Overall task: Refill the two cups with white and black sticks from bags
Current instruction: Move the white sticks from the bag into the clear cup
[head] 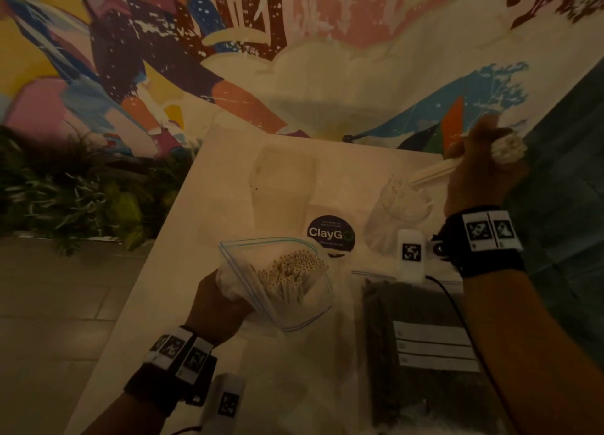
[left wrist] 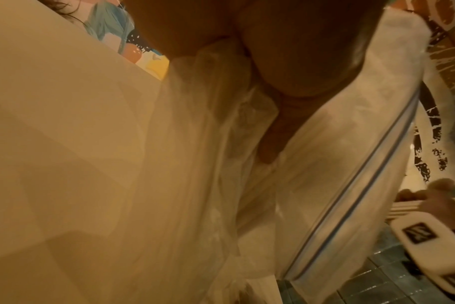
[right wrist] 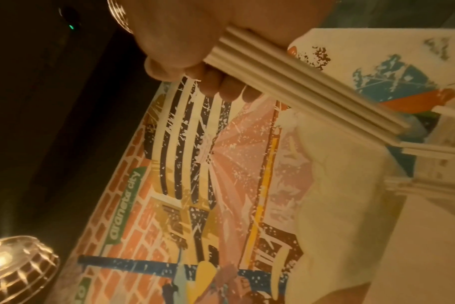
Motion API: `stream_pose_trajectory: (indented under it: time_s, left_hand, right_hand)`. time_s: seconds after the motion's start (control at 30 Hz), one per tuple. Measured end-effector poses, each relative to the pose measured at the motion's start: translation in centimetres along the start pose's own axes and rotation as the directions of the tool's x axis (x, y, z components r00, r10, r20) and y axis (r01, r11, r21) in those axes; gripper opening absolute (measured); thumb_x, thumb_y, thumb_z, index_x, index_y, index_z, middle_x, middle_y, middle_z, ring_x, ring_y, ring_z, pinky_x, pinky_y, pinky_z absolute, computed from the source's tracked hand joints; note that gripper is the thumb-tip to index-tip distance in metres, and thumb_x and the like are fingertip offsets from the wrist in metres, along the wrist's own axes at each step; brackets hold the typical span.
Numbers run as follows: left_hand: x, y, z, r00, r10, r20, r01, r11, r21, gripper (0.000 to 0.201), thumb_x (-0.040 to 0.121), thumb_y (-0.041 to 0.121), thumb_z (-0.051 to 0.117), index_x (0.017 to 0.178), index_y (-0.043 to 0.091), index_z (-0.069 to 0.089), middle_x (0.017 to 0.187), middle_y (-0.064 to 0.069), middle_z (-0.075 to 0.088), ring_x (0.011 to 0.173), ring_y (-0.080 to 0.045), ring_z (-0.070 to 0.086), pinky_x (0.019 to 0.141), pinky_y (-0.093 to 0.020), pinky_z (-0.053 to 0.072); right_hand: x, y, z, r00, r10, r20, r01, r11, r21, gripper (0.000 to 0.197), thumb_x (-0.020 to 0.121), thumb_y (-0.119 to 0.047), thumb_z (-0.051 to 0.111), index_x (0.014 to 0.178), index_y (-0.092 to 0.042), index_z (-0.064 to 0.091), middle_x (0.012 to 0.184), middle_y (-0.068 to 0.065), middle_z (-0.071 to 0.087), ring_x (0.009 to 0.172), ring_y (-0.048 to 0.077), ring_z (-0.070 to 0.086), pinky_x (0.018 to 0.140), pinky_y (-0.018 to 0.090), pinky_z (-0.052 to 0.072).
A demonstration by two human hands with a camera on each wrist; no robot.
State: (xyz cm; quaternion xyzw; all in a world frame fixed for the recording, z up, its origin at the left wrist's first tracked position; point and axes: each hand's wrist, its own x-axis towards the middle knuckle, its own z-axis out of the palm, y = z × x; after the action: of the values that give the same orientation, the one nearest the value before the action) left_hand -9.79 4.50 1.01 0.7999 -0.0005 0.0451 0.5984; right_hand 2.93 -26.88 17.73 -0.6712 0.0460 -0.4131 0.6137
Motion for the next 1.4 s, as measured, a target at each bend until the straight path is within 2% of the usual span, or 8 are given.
stream_pose_trajectory:
  time_s: [0.2, 0.3, 0.37, 0.5, 0.67, 1.1, 1.27, 1.4]
  left_hand:
    - [-0.2, 0.8, 0.0, 1.0, -0.012, -0.002, 0.012, 1.0, -0.011, 0.045, 0.042, 0.046, 0.065, 0.082, 0.026, 0.063, 0.072, 0.017, 0.068, 0.078, 0.022, 0.057, 0.065, 0.001, 0.042]
    - [-0.2, 0.6, 0.1, 1.0, -0.024, -0.009, 0.023, 0.999, -0.044, 0.046, 0.04, 0.044, 0.067, 0.083, 0.027, 0.061, 0.075, 0.035, 0.066, 0.077, 0.022, 0.058, 0.065, 0.001, 0.042]
    - [-0.1, 0.6, 0.2, 1.0, -0.012, -0.014, 0.011, 1.0, -0.02, 0.044, 0.042, 0.045, 0.065, 0.081, 0.025, 0.062, 0.069, 0.028, 0.068, 0.077, 0.024, 0.056, 0.066, 0.002, 0.041]
    - [-0.1, 0.6, 0.1, 1.0, 0.024, -0.001, -0.024, 0.998, 0.053, 0.037, 0.047, 0.046, 0.062, 0.08, 0.032, 0.059, 0.071, 0.024, 0.067, 0.079, 0.026, 0.054, 0.067, 0.003, 0.039]
    - [0.0, 0.7, 0.0, 1.0, 0.028, 0.014, -0.029, 0.994, 0.101, 0.031, 0.047, 0.049, 0.062, 0.078, 0.047, 0.064, 0.077, 0.028, 0.066, 0.081, 0.029, 0.051, 0.071, 0.005, 0.037]
    - [-0.5, 0.9, 0.0, 1.0, -0.006, 0.015, 0.006, 1.0, 0.027, 0.039, 0.044, 0.047, 0.065, 0.081, 0.037, 0.058, 0.074, 0.017, 0.064, 0.078, 0.021, 0.057, 0.065, -0.001, 0.043]
    - [-0.3, 0.7, 0.0, 0.999, -0.028, 0.015, 0.029, 0.999, -0.039, 0.039, 0.042, 0.044, 0.069, 0.08, 0.04, 0.065, 0.08, 0.014, 0.069, 0.083, 0.006, 0.063, 0.072, -0.017, 0.049]
    - [-0.3, 1.1, 0.1, 0.999, -0.026, 0.028, 0.026, 0.999, 0.022, 0.044, 0.042, 0.05, 0.066, 0.083, 0.035, 0.059, 0.08, 0.016, 0.066, 0.079, 0.011, 0.06, 0.069, -0.009, 0.044]
  right_hand:
    - [-0.4, 5.0, 1.5, 0.986, 0.145, 0.082, -0.139, 0.987, -0.078, 0.038, 0.097, -0.029, 0.048, 0.068, -0.005, 0.057, 0.06, -0.002, 0.057, 0.052, -0.006, 0.053, 0.062, 0.003, 0.039]
    - [-1.0, 7.8, 1.6, 0.959, 0.267, 0.091, -0.251, 0.956, -0.152, 0.031, 0.092, -0.04, 0.051, 0.066, -0.024, 0.06, 0.06, -0.006, 0.062, 0.061, 0.014, 0.059, 0.073, 0.037, 0.052]
    - [-0.7, 9.0, 1.4, 0.948, 0.305, 0.087, -0.282, 0.936, -0.209, 0.023, 0.084, -0.046, 0.056, 0.074, -0.025, 0.059, 0.068, -0.002, 0.065, 0.067, 0.019, 0.061, 0.078, 0.05, 0.053]
    - [0.0, 9.7, 0.9, 0.976, 0.217, 0.033, -0.202, 0.946, -0.254, 0.021, 0.08, -0.037, 0.057, 0.094, -0.022, 0.054, 0.078, 0.001, 0.064, 0.069, 0.018, 0.063, 0.073, 0.048, 0.056]
    - [0.6, 13.2, 0.1, 0.96, 0.261, 0.103, -0.19, 0.874, -0.447, 0.021, 0.072, -0.046, 0.054, 0.085, -0.029, 0.058, 0.085, 0.007, 0.068, 0.078, 0.031, 0.065, 0.072, 0.051, 0.054]
    - [-1.1, 10.3, 0.4, 0.98, 0.199, -0.005, -0.181, 0.881, -0.437, 0.02, 0.084, -0.039, 0.054, 0.097, -0.025, 0.061, 0.097, 0.003, 0.067, 0.091, 0.024, 0.062, 0.084, 0.044, 0.051]
    - [-1.0, 10.4, 0.3, 0.966, 0.191, 0.172, -0.049, 0.793, -0.607, 0.024, 0.091, -0.026, 0.053, 0.104, -0.011, 0.066, 0.107, 0.013, 0.067, 0.099, 0.03, 0.059, 0.087, 0.036, 0.046]
    - [-0.4, 10.7, 0.7, 0.977, 0.159, 0.144, -0.046, 0.812, -0.582, 0.029, 0.083, -0.036, 0.056, 0.104, -0.018, 0.065, 0.104, 0.009, 0.066, 0.095, 0.024, 0.061, 0.087, 0.042, 0.051]
